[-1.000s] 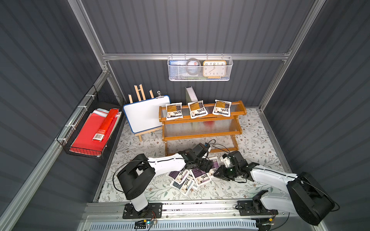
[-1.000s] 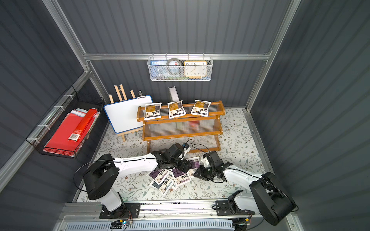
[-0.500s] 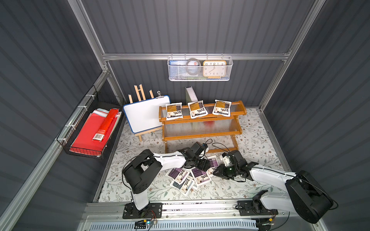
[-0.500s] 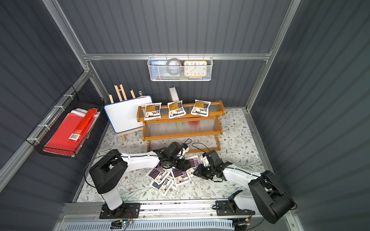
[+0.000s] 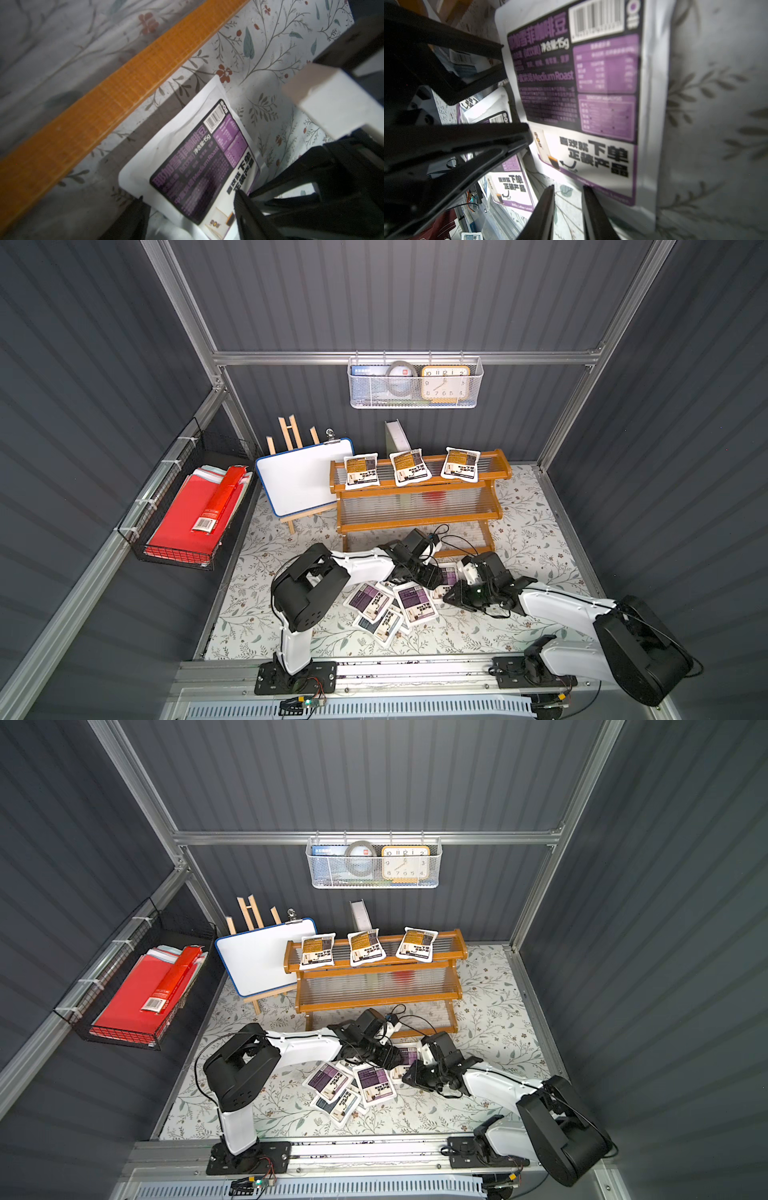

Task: Place the bagged coffee beans on the shelf by color
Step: Pick up the bagged coffee beans at the center of the board.

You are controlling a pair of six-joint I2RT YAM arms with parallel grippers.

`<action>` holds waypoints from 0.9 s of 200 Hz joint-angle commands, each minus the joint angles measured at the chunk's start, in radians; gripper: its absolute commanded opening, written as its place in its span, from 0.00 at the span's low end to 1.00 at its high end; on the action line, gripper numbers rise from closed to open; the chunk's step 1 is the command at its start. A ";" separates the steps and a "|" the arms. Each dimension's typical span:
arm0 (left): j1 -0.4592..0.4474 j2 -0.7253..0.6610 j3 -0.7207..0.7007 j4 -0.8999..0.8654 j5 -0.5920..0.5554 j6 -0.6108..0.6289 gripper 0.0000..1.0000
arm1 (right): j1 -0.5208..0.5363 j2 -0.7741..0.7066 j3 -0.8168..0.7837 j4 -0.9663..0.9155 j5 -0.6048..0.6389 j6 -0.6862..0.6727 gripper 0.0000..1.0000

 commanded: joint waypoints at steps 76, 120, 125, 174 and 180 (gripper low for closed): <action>-0.001 0.050 -0.003 0.027 0.093 0.036 0.07 | -0.008 0.047 0.030 0.013 0.073 -0.029 0.28; 0.003 0.048 -0.007 0.041 0.088 0.051 0.00 | -0.010 0.031 0.041 -0.006 0.090 -0.035 0.28; 0.004 0.050 -0.003 0.038 0.086 0.054 0.00 | -0.009 0.028 0.041 -0.010 0.091 -0.035 0.28; 0.020 -0.027 -0.044 0.046 0.082 0.062 0.00 | -0.011 -0.165 0.018 -0.054 0.158 -0.036 0.38; 0.023 -0.045 -0.054 0.044 0.088 0.064 0.00 | -0.011 -0.210 0.009 -0.065 0.175 -0.030 0.42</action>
